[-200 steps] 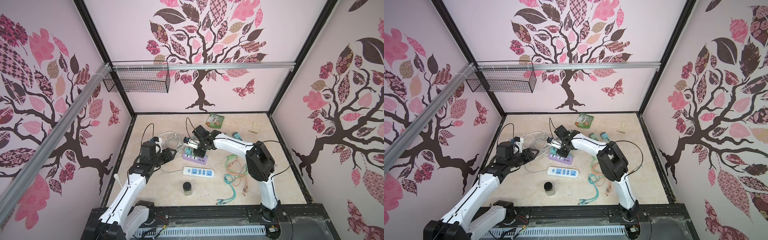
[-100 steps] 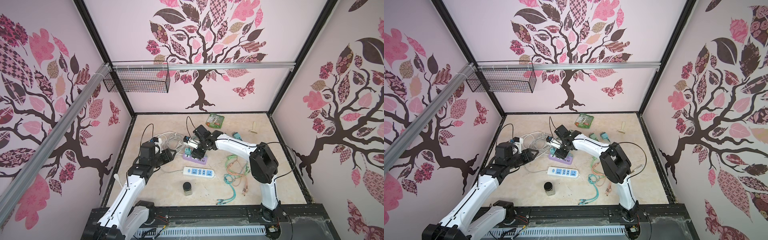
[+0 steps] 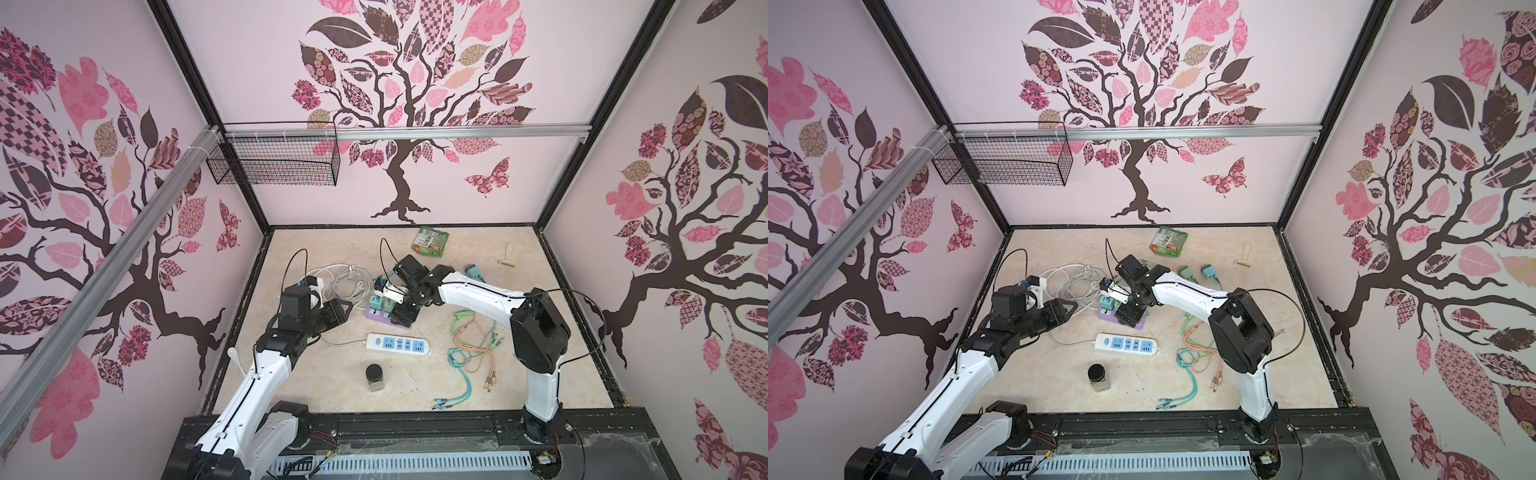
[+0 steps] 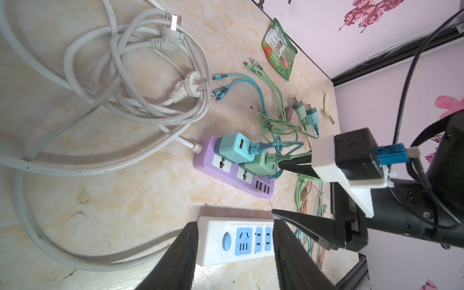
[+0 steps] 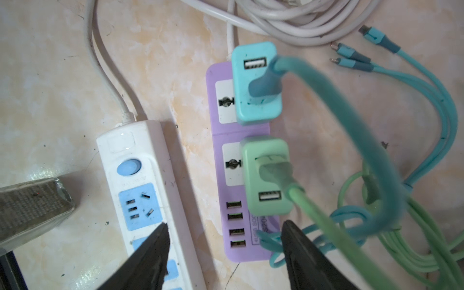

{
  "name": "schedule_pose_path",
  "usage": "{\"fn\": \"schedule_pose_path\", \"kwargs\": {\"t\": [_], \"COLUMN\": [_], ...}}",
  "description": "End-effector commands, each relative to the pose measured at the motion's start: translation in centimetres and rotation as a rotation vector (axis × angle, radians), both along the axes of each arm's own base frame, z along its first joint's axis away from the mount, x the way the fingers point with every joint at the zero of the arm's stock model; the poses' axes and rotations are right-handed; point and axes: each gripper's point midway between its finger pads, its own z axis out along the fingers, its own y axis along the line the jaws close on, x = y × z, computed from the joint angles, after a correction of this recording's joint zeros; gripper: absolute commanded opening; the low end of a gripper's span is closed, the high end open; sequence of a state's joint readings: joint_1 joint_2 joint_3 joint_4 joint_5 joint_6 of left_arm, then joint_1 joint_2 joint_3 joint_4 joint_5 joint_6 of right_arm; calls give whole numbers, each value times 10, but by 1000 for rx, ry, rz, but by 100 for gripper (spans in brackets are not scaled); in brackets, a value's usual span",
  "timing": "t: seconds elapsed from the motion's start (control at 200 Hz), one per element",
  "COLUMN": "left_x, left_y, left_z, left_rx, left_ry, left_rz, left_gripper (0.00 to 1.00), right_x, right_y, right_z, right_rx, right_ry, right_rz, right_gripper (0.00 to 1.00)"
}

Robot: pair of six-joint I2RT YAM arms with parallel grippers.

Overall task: Insert the plug
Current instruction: 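Open the right gripper and lift it off the plugged-in sage-green charger, then move the right gripper toward the pink and teal chargers farther from the robot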

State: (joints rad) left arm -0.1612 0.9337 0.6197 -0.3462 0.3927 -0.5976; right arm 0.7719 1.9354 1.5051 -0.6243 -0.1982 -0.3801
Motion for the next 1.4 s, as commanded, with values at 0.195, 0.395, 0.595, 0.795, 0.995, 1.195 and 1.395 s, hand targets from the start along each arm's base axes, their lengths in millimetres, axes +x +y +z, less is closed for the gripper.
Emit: {"fn": "schedule_pose_path", "kwargs": {"t": [0.195,0.395,0.595,0.795,0.995,1.195,1.395], "left_x": [-2,-3,-5,-6,-8,-9,-13], "left_y": [4,5,5,6,6,5,5], "left_z": [-8,-8,-8,-4,-2,0,2], "left_rx": [15,14,10,10,3,0,14], "left_ry": [3,0,2,-10,-16,-21,-19], "left_rz": [11,16,20,25,28,17,1], "left_gripper": [52,51,52,51,52,52,53], "right_x": [-20,-44,-62,-34,28,78,105], "right_y": [-16,-27,-30,-46,-99,-153,-176], "right_z": [36,39,49,95,117,106,80], "right_rx": [43,80,164,365,348,276,192], "right_ry": [-19,22,66,-28,-270,-312,-304], "right_rz": [-17,5,30,-95,-392,-653,-775], "right_gripper": [77,80,81,81,86,81,79]}}
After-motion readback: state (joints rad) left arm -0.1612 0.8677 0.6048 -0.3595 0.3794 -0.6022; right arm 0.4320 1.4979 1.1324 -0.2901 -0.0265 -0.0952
